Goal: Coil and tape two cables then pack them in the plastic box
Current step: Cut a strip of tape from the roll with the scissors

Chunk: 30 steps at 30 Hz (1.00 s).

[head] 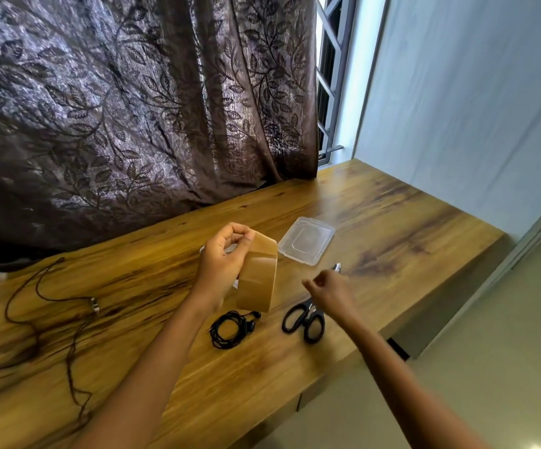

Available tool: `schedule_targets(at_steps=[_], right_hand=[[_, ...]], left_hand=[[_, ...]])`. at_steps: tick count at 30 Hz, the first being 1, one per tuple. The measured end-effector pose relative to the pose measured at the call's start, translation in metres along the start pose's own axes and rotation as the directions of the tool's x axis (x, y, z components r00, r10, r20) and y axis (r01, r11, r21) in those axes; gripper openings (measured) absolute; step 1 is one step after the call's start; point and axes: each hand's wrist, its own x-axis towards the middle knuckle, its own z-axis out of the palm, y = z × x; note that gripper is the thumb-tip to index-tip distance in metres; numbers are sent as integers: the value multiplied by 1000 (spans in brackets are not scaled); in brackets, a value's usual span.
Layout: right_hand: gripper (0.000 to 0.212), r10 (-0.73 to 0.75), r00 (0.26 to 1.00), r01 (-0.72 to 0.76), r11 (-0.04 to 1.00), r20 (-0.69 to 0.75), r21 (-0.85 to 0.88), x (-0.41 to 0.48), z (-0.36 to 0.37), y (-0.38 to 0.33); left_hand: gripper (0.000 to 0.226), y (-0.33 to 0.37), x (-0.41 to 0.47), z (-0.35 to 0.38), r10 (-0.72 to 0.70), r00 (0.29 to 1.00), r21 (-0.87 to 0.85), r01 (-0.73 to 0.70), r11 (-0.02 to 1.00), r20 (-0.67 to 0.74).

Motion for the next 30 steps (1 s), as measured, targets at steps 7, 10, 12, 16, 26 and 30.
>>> schedule_targets(at_steps=[7, 10, 12, 16, 26, 30], right_hand=[[29, -63, 995, 59, 997, -83, -53, -26, 46, 24], [26, -43, 993, 37, 998, -113, -57, -23, 54, 23], [26, -12, 993, 6, 999, -115, -54, -20, 50, 21], [34, 140, 989, -134, 984, -45, 118, -11, 32, 26], [41, 177, 984, -136, 726, 8, 674, -17, -19, 12], [37, -73, 994, 105, 714, -76, 692, -29, -43, -22]], left_hand=[[15, -11, 1, 0, -36, 999, 6, 36, 999, -24], [14, -12, 2, 1, -48, 999, -5, 47, 999, -26], [13, -11, 1, 2, -47, 999, -15, 47, 999, -16], [11, -8, -1, 1, -52, 999, -35, 52, 998, 5], [13, 8, 1, -8, -73, 991, -56, 80, 995, 110], [15, 18, 8, -12, -63, 991, -65, 71, 995, 115]])
